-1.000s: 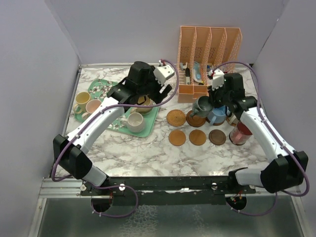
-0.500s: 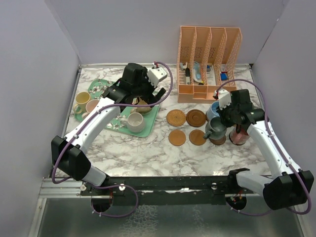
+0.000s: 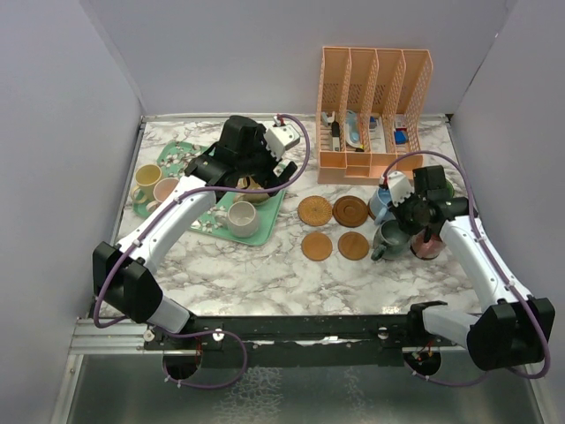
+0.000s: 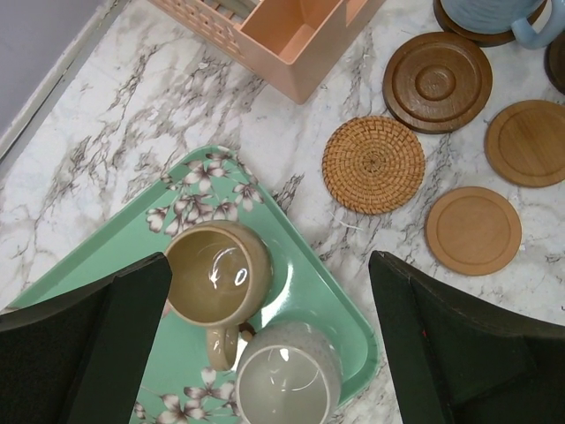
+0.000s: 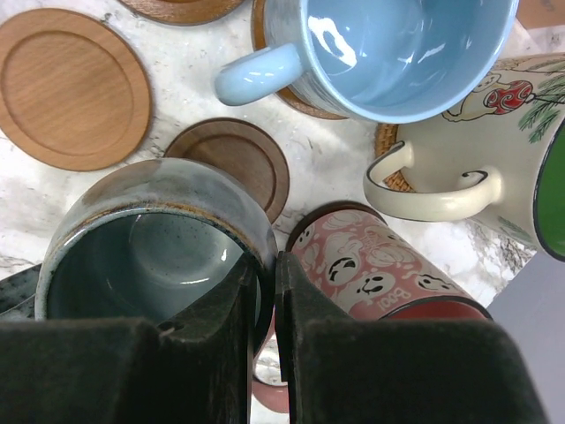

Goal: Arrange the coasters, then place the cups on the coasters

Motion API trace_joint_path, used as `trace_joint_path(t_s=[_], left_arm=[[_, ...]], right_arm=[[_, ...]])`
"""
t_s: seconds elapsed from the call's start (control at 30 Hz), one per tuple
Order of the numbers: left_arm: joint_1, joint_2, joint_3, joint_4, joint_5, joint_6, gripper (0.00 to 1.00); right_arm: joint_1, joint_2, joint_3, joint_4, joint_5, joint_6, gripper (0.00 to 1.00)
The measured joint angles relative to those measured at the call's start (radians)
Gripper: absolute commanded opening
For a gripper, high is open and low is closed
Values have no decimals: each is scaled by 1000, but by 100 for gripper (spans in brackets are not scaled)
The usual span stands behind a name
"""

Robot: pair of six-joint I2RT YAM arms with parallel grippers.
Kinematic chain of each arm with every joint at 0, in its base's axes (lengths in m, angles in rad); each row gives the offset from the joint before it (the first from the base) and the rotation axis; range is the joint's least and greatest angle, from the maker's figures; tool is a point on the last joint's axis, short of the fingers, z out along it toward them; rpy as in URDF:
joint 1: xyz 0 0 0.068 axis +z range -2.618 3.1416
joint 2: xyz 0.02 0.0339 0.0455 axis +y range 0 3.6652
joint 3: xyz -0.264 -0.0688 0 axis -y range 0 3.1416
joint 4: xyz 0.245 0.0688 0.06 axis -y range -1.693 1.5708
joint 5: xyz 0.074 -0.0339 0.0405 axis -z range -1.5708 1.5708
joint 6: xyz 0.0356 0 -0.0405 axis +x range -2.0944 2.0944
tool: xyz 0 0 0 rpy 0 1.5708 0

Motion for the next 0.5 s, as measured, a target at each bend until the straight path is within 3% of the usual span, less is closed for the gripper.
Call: trace_joint_path(t_s=[0.5], left_arm=[[1,0,-3,2,24,0,99]], right_arm=[[-72,61,-37,77,-58,-115,1]])
